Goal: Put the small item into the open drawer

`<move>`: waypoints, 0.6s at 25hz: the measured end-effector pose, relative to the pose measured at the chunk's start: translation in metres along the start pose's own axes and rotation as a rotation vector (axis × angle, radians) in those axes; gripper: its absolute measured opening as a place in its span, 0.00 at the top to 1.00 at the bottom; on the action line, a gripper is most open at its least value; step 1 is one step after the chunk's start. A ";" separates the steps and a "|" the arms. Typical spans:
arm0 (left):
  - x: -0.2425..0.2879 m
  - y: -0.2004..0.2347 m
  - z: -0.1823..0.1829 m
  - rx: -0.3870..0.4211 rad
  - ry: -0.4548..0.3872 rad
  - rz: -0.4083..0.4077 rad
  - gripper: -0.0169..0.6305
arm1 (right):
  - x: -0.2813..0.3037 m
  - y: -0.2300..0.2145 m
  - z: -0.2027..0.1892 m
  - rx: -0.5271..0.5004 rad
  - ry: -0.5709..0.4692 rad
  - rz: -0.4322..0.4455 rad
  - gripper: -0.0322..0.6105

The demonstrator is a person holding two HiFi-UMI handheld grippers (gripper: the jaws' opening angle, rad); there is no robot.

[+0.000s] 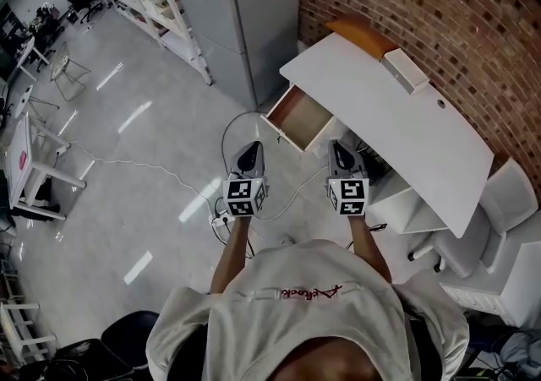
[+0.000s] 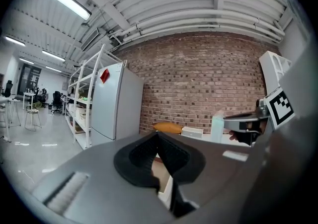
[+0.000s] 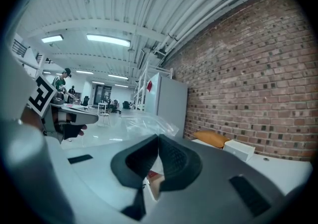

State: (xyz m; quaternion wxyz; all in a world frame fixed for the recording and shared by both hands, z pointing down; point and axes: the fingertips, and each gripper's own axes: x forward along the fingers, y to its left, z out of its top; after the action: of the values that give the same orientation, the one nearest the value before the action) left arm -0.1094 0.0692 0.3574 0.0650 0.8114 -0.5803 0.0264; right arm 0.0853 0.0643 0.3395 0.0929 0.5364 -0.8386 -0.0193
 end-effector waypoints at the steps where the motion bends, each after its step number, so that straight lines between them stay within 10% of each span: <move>1: 0.006 0.003 0.000 0.002 0.002 -0.006 0.96 | 0.006 -0.001 -0.001 0.001 0.001 -0.005 0.93; 15: 0.052 0.019 -0.007 0.015 0.033 -0.077 0.96 | 0.043 -0.013 -0.016 0.041 0.028 -0.059 0.93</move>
State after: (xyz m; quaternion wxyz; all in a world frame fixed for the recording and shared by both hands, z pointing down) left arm -0.1100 0.0159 0.3719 0.0696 0.8330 -0.5473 0.0415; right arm 0.0824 0.0211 0.3590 0.0930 0.5630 -0.8212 0.0026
